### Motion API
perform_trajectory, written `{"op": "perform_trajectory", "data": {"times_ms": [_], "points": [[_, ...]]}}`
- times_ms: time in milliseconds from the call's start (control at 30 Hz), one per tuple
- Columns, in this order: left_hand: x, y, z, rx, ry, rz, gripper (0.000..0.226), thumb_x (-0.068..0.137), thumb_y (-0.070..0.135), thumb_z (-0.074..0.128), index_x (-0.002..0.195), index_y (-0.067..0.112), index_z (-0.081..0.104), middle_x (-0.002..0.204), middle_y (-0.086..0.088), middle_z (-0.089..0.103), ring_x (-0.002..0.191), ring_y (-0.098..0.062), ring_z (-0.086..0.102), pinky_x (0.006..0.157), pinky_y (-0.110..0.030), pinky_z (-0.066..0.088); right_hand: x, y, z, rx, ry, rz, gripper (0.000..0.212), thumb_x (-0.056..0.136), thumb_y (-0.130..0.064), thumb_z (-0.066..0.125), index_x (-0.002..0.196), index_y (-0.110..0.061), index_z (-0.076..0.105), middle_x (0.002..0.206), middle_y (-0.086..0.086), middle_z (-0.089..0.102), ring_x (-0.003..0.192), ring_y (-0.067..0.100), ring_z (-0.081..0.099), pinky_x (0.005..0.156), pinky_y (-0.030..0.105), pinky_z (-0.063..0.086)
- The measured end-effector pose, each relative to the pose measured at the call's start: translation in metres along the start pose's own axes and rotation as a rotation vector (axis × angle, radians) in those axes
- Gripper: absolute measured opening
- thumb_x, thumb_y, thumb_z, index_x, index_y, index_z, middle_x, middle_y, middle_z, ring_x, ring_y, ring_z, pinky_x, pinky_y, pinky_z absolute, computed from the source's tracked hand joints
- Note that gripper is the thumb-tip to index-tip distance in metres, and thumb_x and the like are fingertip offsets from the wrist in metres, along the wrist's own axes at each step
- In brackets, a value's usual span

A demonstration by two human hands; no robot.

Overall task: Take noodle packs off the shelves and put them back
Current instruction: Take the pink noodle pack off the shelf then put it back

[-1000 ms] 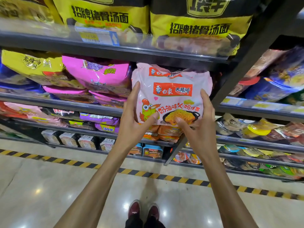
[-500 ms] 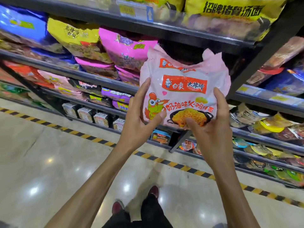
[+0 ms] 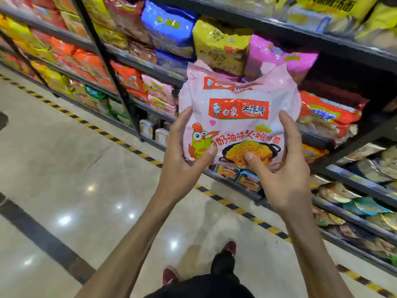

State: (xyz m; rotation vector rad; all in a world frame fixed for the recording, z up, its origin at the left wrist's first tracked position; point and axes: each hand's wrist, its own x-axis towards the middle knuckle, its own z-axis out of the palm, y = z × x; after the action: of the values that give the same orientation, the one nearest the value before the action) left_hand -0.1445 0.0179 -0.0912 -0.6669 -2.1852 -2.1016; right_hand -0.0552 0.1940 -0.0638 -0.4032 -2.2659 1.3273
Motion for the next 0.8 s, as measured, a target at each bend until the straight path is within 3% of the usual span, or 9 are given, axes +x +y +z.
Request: {"op": "perform_trajectory", "data": {"times_ms": [67, 167, 233, 333, 433, 533, 600, 667, 800], "points": [[-0.016, 0.004, -0.051, 0.051, 0.074, 0.018, 0.076, 0.092, 0.007, 0.074, 0.15, 0.03, 0.031, 0.157, 0.006, 0.034, 0.144, -0.016, 0.045, 0.104, -0.032, 0.053, -0.011, -0.024, 0.041, 0.045, -0.077, -0.037, 0.085, 0.086, -0.024, 0.078, 0.152, -0.046, 0.027, 0.149, -0.032, 0.039, 0.129, 0.006, 0.053, 0.102, 0.048, 0.05], [-0.047, 0.009, -0.123, 0.115, 0.201, 0.001, 0.077, 0.091, 0.004, 0.074, 0.15, 0.028, 0.031, 0.159, -0.003, 0.032, 0.142, -0.022, 0.047, 0.103, -0.035, 0.055, -0.03, -0.056, 0.099, 0.082, -0.227, -0.091, 0.085, 0.086, -0.02, 0.078, 0.153, -0.042, 0.029, 0.128, -0.053, 0.04, 0.098, 0.004, 0.063, 0.092, 0.045, 0.055], [-0.068, 0.012, -0.167, 0.132, 0.299, -0.027, 0.077, 0.09, 0.002, 0.074, 0.151, 0.025, 0.032, 0.158, -0.005, 0.034, 0.139, -0.02, 0.051, 0.102, -0.034, 0.055, -0.04, -0.078, 0.136, 0.103, -0.302, -0.114, 0.086, 0.084, -0.022, 0.08, 0.15, -0.047, 0.031, 0.118, -0.043, 0.051, 0.084, 0.016, 0.067, 0.083, 0.046, 0.057], [-0.089, 0.015, -0.224, 0.179, 0.441, -0.044, 0.078, 0.09, 0.004, 0.075, 0.152, 0.025, 0.032, 0.158, -0.004, 0.036, 0.139, -0.021, 0.052, 0.105, -0.044, 0.054, -0.047, -0.11, 0.188, 0.128, -0.408, -0.18, 0.087, 0.08, -0.018, 0.082, 0.152, -0.039, 0.036, 0.128, -0.019, 0.045, 0.084, 0.01, 0.06, 0.079, 0.024, 0.052], [-0.099, 0.021, -0.268, 0.212, 0.548, -0.04, 0.077, 0.091, 0.005, 0.074, 0.151, 0.027, 0.031, 0.158, 0.002, 0.034, 0.14, -0.015, 0.05, 0.104, -0.038, 0.054, -0.047, -0.135, 0.236, 0.18, -0.52, -0.24, 0.088, 0.079, -0.013, 0.082, 0.151, -0.037, 0.038, 0.11, -0.041, 0.055, 0.071, 0.01, 0.059, 0.074, 0.04, 0.056], [-0.105, 0.027, -0.303, 0.219, 0.646, -0.05, 0.077, 0.091, 0.005, 0.075, 0.151, 0.026, 0.031, 0.155, 0.005, 0.036, 0.135, -0.006, 0.053, 0.097, -0.024, 0.056, -0.046, -0.155, 0.276, 0.238, -0.615, -0.296, 0.086, 0.081, -0.006, 0.08, 0.152, -0.033, 0.038, 0.108, -0.054, 0.048, 0.105, 0.004, 0.051, 0.081, 0.038, 0.057], [-0.108, 0.027, -0.325, 0.21, 0.702, -0.049, 0.078, 0.089, 0.006, 0.075, 0.151, 0.026, 0.031, 0.155, 0.005, 0.037, 0.133, -0.005, 0.055, 0.094, -0.022, 0.056, -0.044, -0.167, 0.3, 0.274, -0.664, -0.332, 0.085, 0.082, -0.004, 0.08, 0.152, -0.029, 0.038, 0.11, -0.055, 0.047, 0.113, -0.012, 0.047, 0.081, 0.012, 0.05], [-0.11, 0.026, -0.348, 0.207, 0.751, -0.05, 0.079, 0.088, 0.004, 0.075, 0.151, 0.026, 0.032, 0.155, 0.004, 0.039, 0.131, -0.006, 0.057, 0.093, -0.023, 0.057, -0.041, -0.178, 0.327, 0.3, -0.722, -0.353, 0.084, 0.082, -0.004, 0.08, 0.151, -0.028, 0.039, 0.119, -0.059, 0.041, 0.112, -0.028, 0.047, 0.081, 0.0, 0.04], [-0.098, 0.023, -0.395, 0.226, 0.806, -0.054, 0.08, 0.088, 0.002, 0.075, 0.151, 0.031, 0.033, 0.156, 0.002, 0.04, 0.132, -0.011, 0.057, 0.093, -0.032, 0.06, -0.027, -0.208, 0.38, 0.355, -0.813, -0.346, 0.083, 0.084, -0.008, 0.08, 0.151, -0.036, 0.039, 0.129, -0.053, 0.042, 0.116, -0.026, 0.047, 0.088, 0.018, 0.053]]}}
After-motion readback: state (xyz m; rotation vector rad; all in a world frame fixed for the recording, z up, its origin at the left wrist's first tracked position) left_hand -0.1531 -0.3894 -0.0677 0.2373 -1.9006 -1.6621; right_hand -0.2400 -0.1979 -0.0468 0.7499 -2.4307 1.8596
